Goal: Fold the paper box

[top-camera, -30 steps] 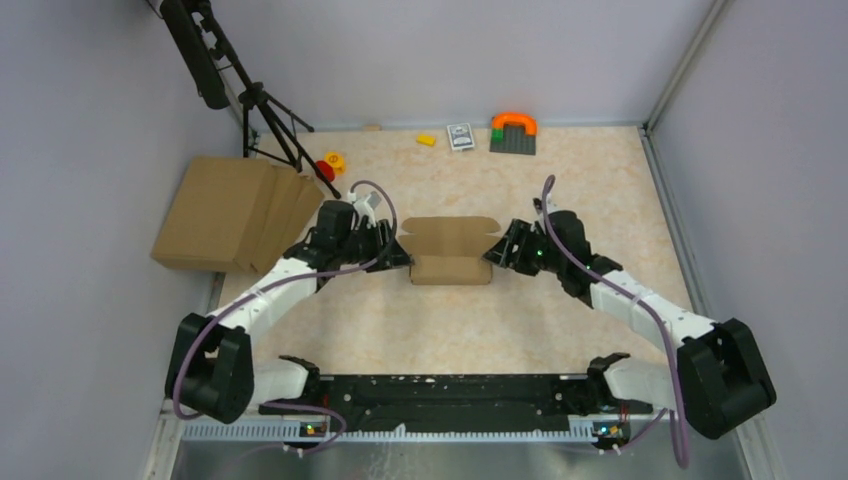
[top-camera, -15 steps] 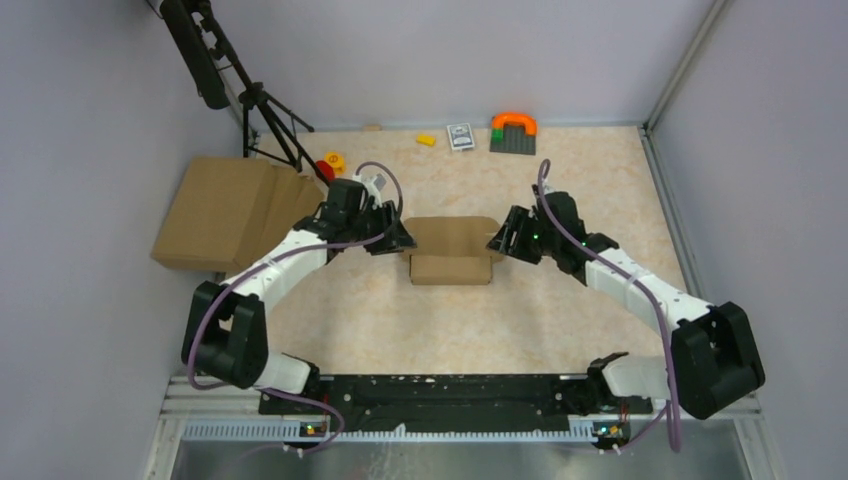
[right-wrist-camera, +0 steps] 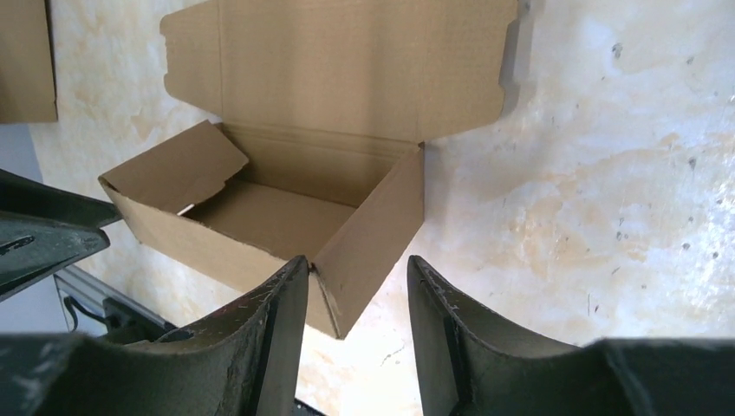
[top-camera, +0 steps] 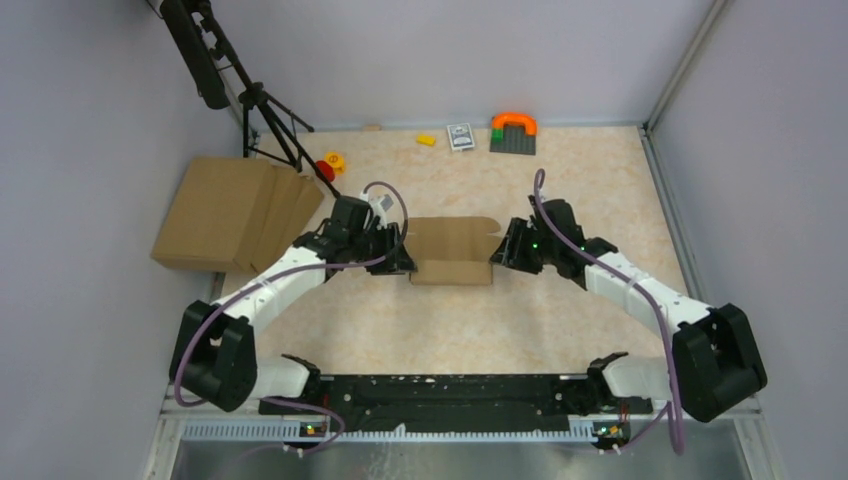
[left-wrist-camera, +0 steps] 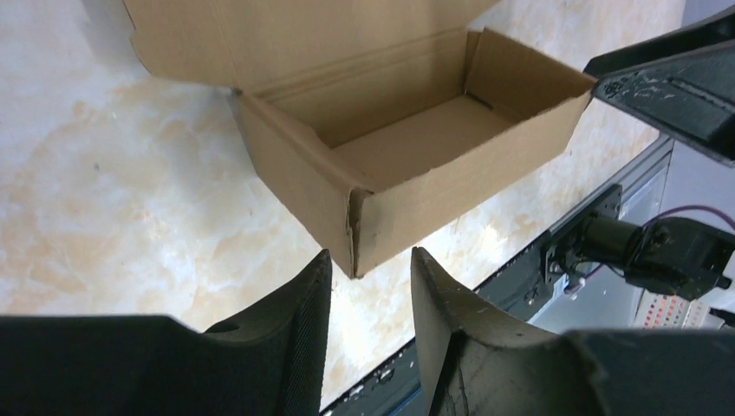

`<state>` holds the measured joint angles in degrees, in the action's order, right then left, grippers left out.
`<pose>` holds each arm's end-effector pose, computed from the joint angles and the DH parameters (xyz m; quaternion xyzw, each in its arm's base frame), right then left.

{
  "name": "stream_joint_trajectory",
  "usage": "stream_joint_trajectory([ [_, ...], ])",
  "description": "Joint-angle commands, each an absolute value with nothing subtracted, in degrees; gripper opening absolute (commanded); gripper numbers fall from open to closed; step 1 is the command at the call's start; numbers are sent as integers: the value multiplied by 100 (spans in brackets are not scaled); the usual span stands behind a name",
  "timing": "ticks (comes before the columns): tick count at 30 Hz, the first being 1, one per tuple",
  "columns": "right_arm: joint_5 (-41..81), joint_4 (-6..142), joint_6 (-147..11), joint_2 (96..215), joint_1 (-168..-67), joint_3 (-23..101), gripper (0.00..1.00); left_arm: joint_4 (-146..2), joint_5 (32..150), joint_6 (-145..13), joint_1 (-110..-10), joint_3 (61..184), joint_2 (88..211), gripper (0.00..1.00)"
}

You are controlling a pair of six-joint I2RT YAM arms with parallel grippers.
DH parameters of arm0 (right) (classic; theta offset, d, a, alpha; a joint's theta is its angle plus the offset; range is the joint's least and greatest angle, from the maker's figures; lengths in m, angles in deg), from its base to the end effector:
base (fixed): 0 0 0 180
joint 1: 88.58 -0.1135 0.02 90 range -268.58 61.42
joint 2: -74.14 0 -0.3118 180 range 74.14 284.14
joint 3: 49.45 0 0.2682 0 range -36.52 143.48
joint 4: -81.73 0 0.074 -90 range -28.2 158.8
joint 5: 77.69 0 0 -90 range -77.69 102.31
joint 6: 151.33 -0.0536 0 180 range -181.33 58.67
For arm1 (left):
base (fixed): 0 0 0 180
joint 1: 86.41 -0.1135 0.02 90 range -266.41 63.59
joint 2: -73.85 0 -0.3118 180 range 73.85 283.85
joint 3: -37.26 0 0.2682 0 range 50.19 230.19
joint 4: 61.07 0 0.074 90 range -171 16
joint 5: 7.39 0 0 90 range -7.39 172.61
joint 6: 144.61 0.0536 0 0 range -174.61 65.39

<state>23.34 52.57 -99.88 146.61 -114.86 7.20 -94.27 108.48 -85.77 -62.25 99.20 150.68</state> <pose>0.2409 0.1304 0.2482 0.0617 0.9182 0.2792 0.2741 0.2548 -0.1399 0.2572 0.0243 0.9134 -0.3470 0.2117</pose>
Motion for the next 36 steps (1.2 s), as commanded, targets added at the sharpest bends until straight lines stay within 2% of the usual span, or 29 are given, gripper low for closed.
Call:
stream_joint_trajectory([
  [1, 2242, 5045, -9890, 14186, -11692, 554, 45, -9448, 10817, -8456, -6122, 9587, 14545, 40],
  [11, 1971, 5061, -10254, 13407, -12221, -247, 45, -9360, 10410, -8758, -5575, 8881, 13795, 41],
  [14, 1671, 4810, -10199, 13314, -12224, 133, 50, -9340, 10087, -8731, -5582, 9021, 13623, 45],
  [17, 1089, 4395, -10127, 13717, -12224, 874, 53, -9744, 9507, -8714, -5590, 9646, 13910, 56],
  [18, 890, 4271, -10161, 13870, -12224, 1107, 54, -9881, 9337, -8683, -5590, 9944, 14081, 57],
  [25, 316, 4348, -10158, 14867, -12224, 1875, 52, -10371, 8993, -8531, -5597, 11357, 15477, 52],
  [31, 486, 4451, -10046, 15381, -12231, 1922, 51, -10274, 9081, -8516, -5583, 11373, 16026, 46],
  [36, 576, 4384, -9993, 15372, -12285, 1893, 51, -10251, 9200, -8485, -5566, 11136, 15946, 41],
])
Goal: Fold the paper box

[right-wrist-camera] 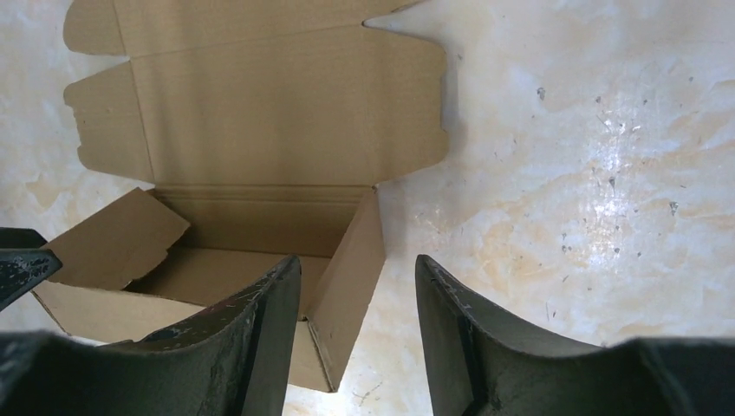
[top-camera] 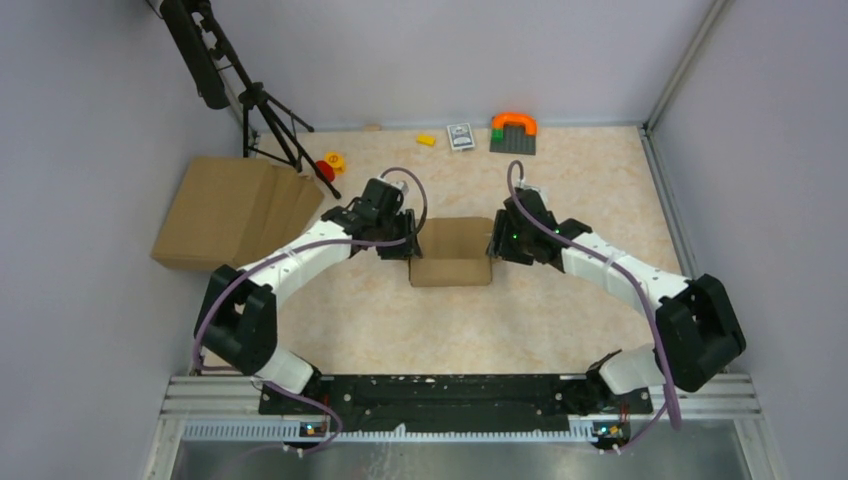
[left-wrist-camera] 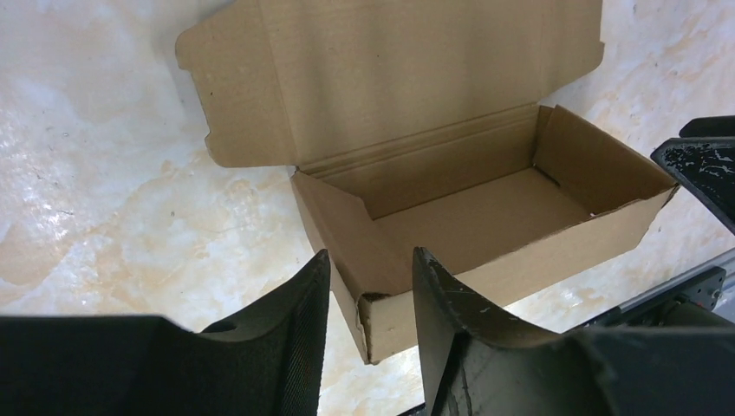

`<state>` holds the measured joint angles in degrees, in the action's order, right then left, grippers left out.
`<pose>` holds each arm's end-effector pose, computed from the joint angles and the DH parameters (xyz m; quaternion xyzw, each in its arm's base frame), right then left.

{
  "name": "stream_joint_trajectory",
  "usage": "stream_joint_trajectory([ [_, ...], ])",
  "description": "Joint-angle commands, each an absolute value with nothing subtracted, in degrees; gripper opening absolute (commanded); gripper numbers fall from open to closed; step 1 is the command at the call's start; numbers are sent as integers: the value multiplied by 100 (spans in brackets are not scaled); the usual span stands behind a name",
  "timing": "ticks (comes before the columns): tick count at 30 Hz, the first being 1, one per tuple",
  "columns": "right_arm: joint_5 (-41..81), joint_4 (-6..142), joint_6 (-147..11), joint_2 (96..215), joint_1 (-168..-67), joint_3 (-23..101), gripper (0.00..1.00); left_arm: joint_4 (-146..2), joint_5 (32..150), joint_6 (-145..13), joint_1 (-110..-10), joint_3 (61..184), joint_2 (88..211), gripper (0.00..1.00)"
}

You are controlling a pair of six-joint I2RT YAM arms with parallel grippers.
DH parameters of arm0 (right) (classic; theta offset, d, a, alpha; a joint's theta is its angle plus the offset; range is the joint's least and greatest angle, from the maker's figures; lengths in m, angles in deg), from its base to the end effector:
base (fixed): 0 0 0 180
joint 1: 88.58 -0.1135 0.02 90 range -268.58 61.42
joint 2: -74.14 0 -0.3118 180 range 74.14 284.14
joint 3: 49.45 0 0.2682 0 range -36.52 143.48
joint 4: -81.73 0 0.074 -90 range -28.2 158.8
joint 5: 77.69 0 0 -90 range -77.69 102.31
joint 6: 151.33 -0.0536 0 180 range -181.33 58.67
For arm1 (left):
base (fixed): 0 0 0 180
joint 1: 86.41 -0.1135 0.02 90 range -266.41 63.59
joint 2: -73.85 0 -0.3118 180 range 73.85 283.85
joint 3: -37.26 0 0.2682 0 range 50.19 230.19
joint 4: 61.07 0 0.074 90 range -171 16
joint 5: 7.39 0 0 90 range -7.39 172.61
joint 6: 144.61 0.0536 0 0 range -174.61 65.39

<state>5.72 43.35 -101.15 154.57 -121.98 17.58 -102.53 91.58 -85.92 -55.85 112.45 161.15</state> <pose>0.2603 0.1643 0.2588 0.0716 0.9408 0.1513 0.2947 0.2910 -0.1816 0.2666 0.0182 0.9471 -0.2239 0.2291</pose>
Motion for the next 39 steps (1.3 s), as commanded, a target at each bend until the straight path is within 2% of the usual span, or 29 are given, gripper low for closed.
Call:
stream_joint_trajectory([
  [1, 601, 4360, -9980, 15350, -12300, 1885, 51, -10249, 9220, -8485, -5542, 11071, 15879, 41],
  [7, 712, 4246, -10017, 14950, -12513, 1560, 48, -10423, 8996, -8544, -4952, 10709, 15355, 39],
  [13, 400, 4168, -10558, 13947, -12985, 631, 48, -10328, 8446, -9152, -4217, 9912, 14598, 38],
  [19, 528, 4203, -10803, 13221, -13188, -99, 48, -9808, 8524, -9621, -3763, 9122, 13949, 37],
  [28, 454, 4303, -10944, 13027, -13433, -649, 48, -9498, 8432, -9867, -3230, 8855, 14094, 39],
  [32, 381, 4413, -10954, 12926, -13439, -822, 48, -9366, 8030, -9987, -3113, 8671, 14131, 40],
  [37, 356, 5107, -11010, 12749, -13495, -1307, 46, -8839, 7620, -10146, -2914, 8265, 14160, 40],
  [39, 302, 5488, -10983, 12661, -13527, -1500, 46, -8639, 7418, -10152, -2843, 8169, 14173, 43],
])
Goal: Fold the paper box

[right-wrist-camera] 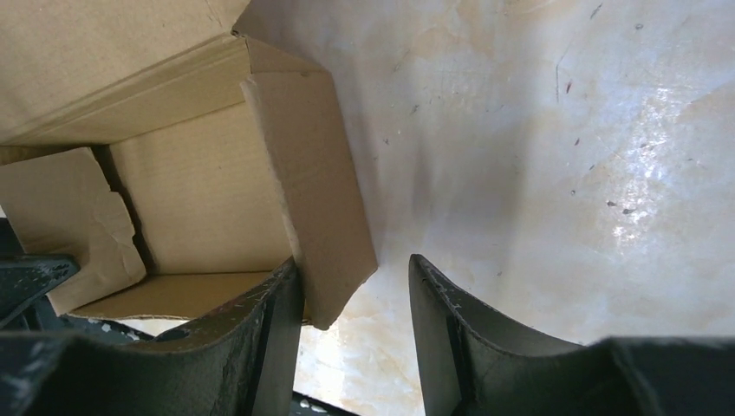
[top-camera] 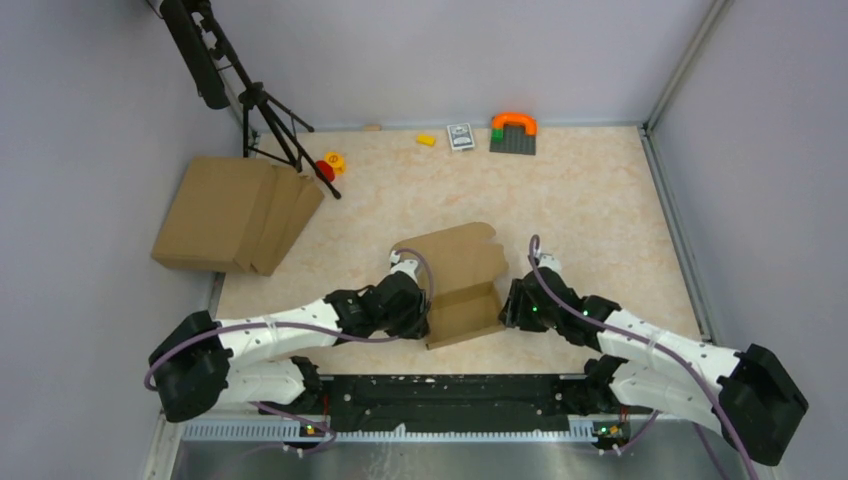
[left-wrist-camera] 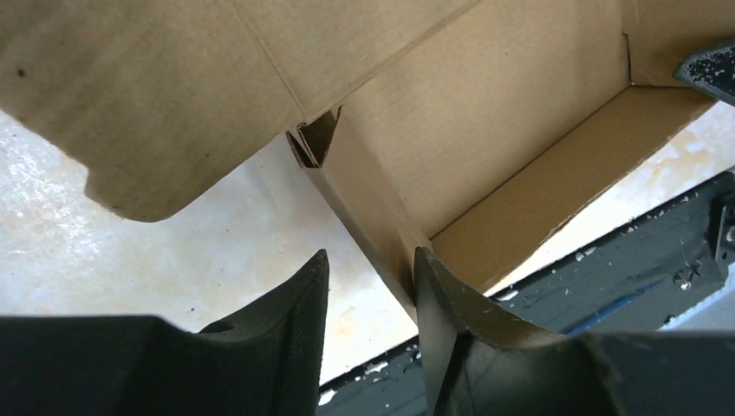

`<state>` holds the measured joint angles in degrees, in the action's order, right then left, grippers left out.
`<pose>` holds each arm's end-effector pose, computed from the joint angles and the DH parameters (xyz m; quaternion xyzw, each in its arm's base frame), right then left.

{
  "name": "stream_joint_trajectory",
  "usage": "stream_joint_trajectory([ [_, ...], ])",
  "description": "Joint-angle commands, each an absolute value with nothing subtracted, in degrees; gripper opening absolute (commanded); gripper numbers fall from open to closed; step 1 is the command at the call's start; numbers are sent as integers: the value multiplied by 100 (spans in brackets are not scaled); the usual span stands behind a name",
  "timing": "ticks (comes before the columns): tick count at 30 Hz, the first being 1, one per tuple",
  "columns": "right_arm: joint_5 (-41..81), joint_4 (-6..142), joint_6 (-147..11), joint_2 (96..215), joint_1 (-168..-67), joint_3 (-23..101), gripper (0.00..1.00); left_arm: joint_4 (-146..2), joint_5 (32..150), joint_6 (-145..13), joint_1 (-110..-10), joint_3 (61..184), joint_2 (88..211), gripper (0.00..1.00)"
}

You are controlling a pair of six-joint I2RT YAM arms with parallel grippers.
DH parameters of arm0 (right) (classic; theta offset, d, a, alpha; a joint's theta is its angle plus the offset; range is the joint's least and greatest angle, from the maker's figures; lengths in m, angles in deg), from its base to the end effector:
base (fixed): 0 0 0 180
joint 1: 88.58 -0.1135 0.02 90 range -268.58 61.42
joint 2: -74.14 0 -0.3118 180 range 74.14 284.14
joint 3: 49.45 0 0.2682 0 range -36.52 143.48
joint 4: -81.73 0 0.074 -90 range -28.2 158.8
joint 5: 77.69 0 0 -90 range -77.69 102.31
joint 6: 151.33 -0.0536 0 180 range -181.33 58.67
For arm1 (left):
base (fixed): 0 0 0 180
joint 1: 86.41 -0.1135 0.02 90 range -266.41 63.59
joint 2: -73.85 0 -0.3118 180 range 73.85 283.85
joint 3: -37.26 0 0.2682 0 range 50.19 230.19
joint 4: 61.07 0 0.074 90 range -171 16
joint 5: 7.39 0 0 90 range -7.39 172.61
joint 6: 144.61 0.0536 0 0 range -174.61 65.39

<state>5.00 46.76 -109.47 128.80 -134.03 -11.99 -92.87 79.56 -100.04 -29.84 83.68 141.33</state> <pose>0.1268 0.1191 0.1881 0.0428 0.9433 0.1945 0.2654 0.1279 -0.1886 0.2035 0.0835 0.9439 -0.2315 0.2199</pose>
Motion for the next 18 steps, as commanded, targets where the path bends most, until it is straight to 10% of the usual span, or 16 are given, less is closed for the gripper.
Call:
stream_joint_trajectory([
  [1, 270, 5749, -10954, 12627, -13535, -1579, 47, -8576, 7295, -10142, -2833, 8132, 14184, 43],
  [18, -1006, 5395, -10293, 14368, -13686, -55, 48, -9451, 5734, -9251, -2841, 9742, 15772, 10],
])
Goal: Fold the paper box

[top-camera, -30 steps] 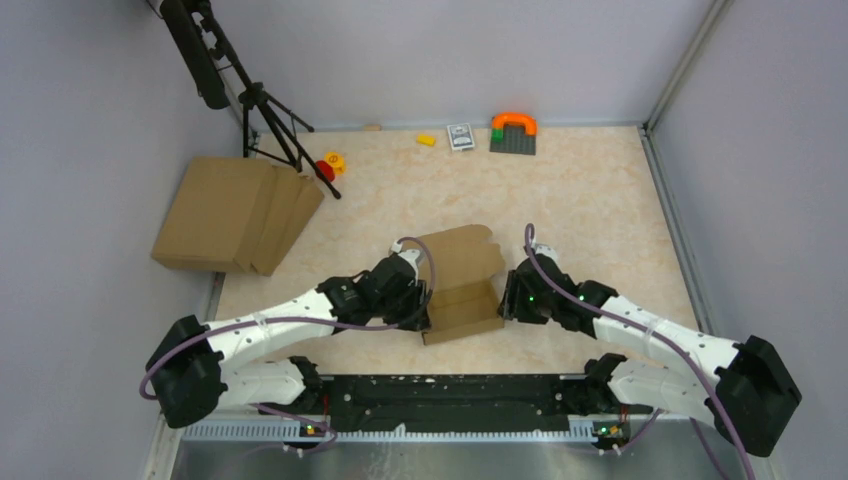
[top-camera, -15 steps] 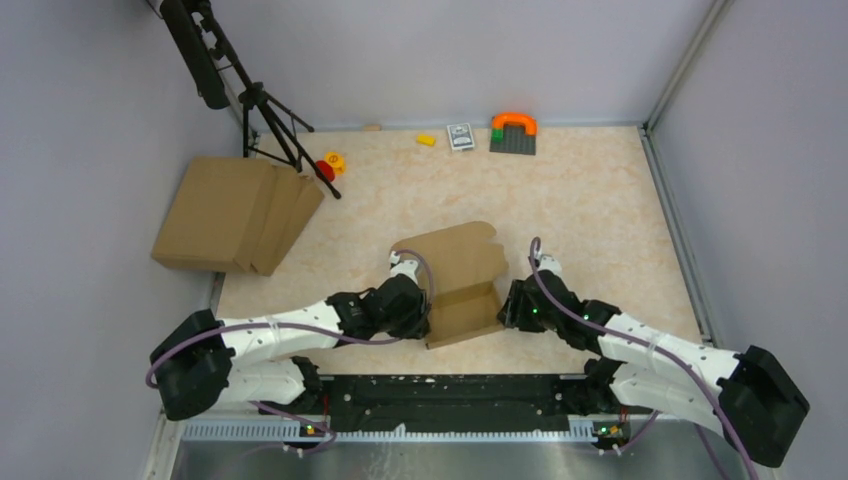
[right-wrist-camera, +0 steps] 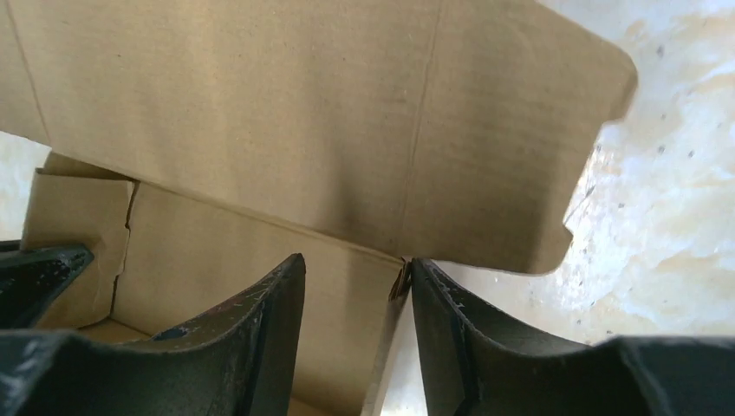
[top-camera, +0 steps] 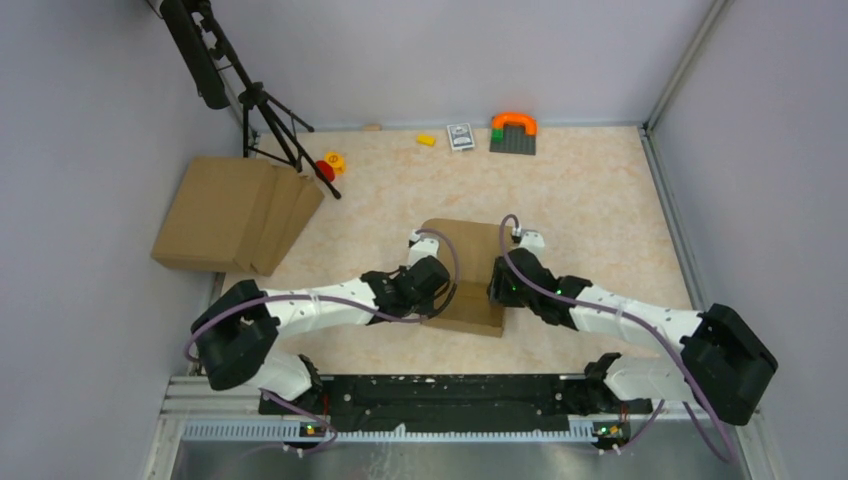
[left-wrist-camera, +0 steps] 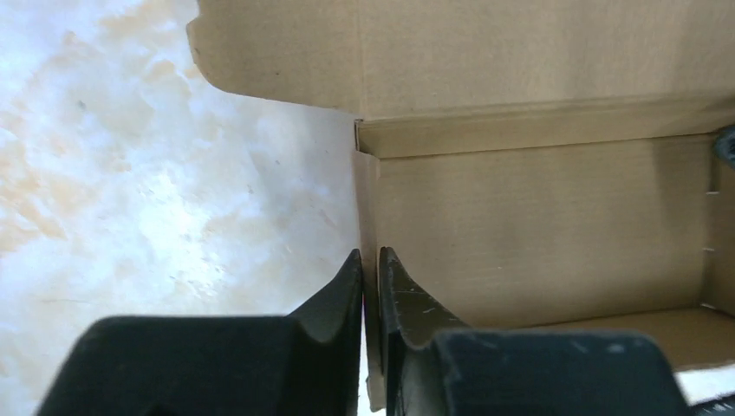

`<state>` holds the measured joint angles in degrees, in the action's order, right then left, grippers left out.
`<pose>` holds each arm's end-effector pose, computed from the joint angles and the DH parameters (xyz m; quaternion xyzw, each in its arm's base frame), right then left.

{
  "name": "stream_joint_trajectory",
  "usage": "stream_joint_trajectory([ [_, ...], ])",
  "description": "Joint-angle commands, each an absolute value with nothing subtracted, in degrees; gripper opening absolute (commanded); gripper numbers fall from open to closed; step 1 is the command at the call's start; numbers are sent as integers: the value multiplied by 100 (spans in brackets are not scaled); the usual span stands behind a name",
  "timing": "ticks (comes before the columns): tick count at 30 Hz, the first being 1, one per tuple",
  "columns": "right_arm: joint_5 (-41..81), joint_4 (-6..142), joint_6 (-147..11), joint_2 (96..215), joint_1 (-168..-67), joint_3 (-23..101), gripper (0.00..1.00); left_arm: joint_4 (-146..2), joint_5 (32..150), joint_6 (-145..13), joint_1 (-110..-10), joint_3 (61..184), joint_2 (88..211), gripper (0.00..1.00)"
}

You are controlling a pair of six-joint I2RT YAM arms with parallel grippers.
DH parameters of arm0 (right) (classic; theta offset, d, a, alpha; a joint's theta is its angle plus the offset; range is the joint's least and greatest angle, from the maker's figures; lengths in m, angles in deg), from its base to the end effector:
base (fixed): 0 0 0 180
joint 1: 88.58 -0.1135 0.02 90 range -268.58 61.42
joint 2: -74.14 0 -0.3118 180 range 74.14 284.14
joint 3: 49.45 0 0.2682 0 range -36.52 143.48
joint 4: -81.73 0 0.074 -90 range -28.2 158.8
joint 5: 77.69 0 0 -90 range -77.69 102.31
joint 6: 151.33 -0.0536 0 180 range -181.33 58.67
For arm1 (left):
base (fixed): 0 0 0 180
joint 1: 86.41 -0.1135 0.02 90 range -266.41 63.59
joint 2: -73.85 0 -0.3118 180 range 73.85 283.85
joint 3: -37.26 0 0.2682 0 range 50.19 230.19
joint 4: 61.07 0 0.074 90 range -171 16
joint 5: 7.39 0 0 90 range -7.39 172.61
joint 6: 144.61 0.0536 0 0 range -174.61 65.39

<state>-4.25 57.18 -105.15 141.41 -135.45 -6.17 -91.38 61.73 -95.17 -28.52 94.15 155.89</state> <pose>0.1667 0.1556 0.1981 0.0263 0.9265 0.1545 0.3420 0.1703 -0.2354 0.2061 0.0883 0.9365 -0.1081 0.3217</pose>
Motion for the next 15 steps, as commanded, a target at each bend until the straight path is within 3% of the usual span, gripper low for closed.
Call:
stream_joint_trajectory([
  [1, -1096, 5263, -10295, 14452, -13691, 45, 48, -9482, 5720, -9250, -2846, 9782, 15808, 7],
  [5, -1097, 4650, -10444, 14652, -13700, 341, 48, -9692, 5774, -9317, -2845, 9994, 15919, 4],
  [12, -845, 3982, -11041, 14435, -13781, 198, 62, -9678, 5667, -9469, -2823, 10006, 16030, 0],
  [15, -728, 3959, -11233, 14286, -13897, 40, 63, -9697, 5459, -9670, -2744, 9992, 16114, 0],
])
